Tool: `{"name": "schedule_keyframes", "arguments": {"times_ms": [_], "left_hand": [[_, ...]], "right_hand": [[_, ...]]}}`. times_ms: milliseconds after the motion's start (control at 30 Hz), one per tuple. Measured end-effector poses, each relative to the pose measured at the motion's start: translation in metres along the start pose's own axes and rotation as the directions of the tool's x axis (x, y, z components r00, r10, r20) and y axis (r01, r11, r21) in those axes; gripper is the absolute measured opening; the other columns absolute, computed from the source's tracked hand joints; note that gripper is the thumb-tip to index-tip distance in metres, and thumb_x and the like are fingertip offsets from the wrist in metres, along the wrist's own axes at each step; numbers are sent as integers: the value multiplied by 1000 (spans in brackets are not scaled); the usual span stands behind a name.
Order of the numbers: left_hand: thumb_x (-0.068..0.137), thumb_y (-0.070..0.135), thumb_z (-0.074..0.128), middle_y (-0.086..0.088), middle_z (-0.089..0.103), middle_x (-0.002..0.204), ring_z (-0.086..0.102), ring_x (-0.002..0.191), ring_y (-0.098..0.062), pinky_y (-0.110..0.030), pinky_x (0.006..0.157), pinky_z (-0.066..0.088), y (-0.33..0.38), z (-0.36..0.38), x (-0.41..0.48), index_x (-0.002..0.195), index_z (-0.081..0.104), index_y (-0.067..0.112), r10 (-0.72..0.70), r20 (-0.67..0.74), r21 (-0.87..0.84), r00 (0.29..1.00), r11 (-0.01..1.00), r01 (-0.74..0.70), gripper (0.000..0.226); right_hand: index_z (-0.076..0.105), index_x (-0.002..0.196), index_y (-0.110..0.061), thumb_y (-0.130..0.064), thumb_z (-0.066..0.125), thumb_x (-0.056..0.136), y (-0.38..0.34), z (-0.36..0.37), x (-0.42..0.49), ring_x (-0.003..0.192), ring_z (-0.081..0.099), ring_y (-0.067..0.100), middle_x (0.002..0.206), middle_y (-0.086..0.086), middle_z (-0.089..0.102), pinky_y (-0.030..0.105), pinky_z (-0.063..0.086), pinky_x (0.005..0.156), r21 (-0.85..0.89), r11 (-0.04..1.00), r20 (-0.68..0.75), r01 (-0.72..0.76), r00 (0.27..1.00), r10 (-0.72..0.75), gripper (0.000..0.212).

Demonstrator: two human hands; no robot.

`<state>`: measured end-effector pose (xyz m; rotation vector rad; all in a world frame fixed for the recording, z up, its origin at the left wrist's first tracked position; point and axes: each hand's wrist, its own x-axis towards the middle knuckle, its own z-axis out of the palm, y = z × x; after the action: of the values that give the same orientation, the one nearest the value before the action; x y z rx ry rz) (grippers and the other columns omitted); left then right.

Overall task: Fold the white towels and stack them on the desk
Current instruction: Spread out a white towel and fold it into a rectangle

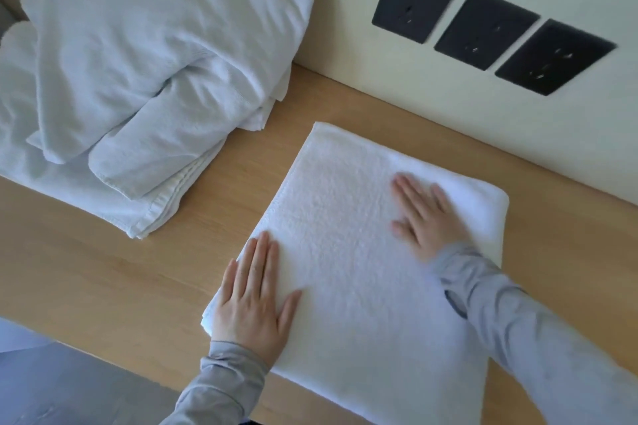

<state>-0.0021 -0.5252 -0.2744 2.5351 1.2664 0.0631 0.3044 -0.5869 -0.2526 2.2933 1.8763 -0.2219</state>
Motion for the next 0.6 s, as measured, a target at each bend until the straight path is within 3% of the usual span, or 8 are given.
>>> {"name": "schedule_keyframes", "arguments": {"times_ms": [100, 167, 233, 300, 367, 467, 600], "left_hand": [[93, 54, 23, -7, 24, 155, 22, 143, -19, -36, 117, 12, 1, 5, -1, 147, 28, 7, 4, 2, 13, 1000, 1000, -4, 72], [92, 53, 24, -7, 22, 156, 23, 143, -20, -37, 116, 14, 1, 8, -1, 148, 26, 7, 4, -3, 21, 1000, 1000, -3, 72], [92, 54, 23, -6, 20, 156, 23, 143, -20, -38, 116, 15, 3, 10, 0, 148, 24, 7, 6, -8, 36, 1000, 999, -6, 73], [92, 54, 22, -6, 20, 156, 23, 143, -20, -38, 115, 16, 4, 11, 1, 149, 24, 7, 6, -5, 44, 1000, 999, -6, 73], [92, 54, 21, -6, 21, 156, 25, 142, -21, -38, 115, 17, 5, 11, 0, 148, 25, 7, 0, -5, 37, 1000, 999, 1, 73], [93, 57, 13, -8, 24, 155, 28, 141, -22, -39, 114, 19, 9, 8, 0, 147, 28, 6, -2, 0, 31, 1000, 1000, 2, 76], [92, 59, 11, -8, 25, 155, 26, 142, -22, -40, 114, 20, 12, 6, 0, 148, 25, 6, -5, -5, 37, 1000, 999, 5, 78]], "right_hand": [[5, 150, -14, -53, 4, 94, 66, 5, 11, 146, -1, 12, 159, 1, 3, 42, -2, 119, -9, 919, 156, -394, 907, 391, 68], [5, 150, -13, -49, 9, 96, 75, 5, 14, 146, -4, 12, 159, 2, 3, 42, -5, 118, -54, 881, 201, -470, 859, 470, 65], [3, 149, -9, -46, 11, 98, 62, -2, 11, 146, -6, 15, 159, 5, 1, 45, -6, 118, -61, 880, 121, -472, 871, 475, 64], [8, 148, -2, -42, 19, 99, 31, -13, -5, 146, -1, 22, 158, 12, 5, 48, -2, 118, 37, 915, -50, -403, 913, 404, 64], [19, 146, 0, -43, 24, 96, -23, -15, -36, 145, 10, 27, 156, 14, 15, 51, 9, 117, 89, 982, -169, -164, 970, 177, 66], [28, 145, -4, -48, 31, 94, -103, 10, -104, 144, 18, 27, 155, 11, 22, 51, 18, 113, 59, 981, -112, 186, 978, -178, 67], [35, 142, -5, -60, 43, 84, -133, 37, -164, 141, 25, 32, 152, 14, 27, 49, 23, 107, -73, 955, 48, 286, 958, -283, 81]]}}
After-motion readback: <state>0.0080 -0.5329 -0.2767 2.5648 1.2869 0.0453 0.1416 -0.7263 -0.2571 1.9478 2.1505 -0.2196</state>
